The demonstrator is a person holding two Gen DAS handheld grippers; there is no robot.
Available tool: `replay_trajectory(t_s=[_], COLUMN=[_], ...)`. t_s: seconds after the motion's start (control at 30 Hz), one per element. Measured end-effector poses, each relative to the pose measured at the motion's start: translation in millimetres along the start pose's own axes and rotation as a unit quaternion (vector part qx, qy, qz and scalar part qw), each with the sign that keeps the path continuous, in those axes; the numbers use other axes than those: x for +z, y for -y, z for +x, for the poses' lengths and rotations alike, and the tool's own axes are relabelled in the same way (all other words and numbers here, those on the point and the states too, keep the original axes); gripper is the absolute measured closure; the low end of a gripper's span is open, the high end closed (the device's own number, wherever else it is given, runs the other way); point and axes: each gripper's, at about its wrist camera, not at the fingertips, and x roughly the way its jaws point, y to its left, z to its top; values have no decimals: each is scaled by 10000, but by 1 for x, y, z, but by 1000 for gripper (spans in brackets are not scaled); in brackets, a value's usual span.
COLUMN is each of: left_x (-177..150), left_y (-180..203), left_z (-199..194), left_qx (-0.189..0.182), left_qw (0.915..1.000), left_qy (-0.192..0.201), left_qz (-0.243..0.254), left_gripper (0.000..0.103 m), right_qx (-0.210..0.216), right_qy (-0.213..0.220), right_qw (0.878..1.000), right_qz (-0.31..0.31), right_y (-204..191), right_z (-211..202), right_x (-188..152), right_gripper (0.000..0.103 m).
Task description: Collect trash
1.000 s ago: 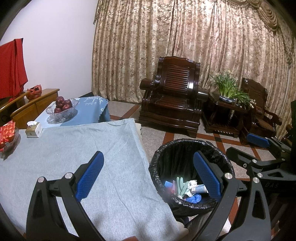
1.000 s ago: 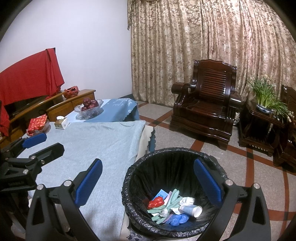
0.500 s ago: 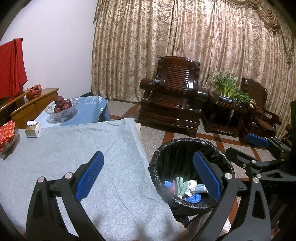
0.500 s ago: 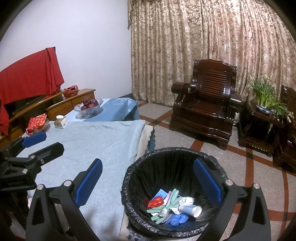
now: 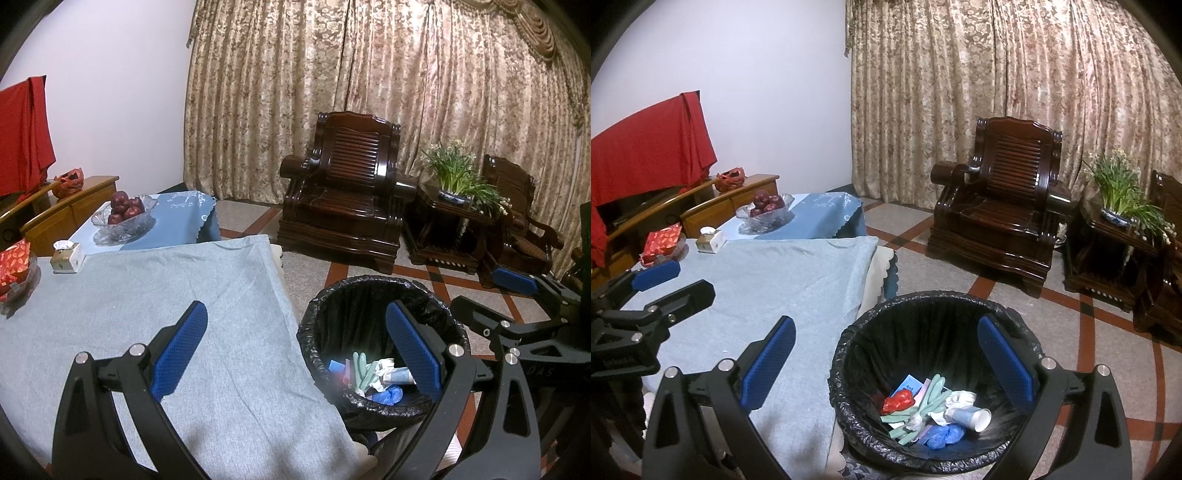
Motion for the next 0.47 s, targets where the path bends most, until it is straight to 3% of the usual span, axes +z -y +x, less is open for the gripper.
replay_trajectory(t_s=[0.47], left_x=[-5], left_y=[-1], left_z=[0], left_qx=[-7], left_qw=[10000], left_qy=[-40], left_qz=[-22], left_gripper=[8], right_qx=[-10], right_qy=[-19], right_qw=[10000], right_qz=[7], right_y=[8], right_z=[1], right_x=[-2], right_gripper=[6])
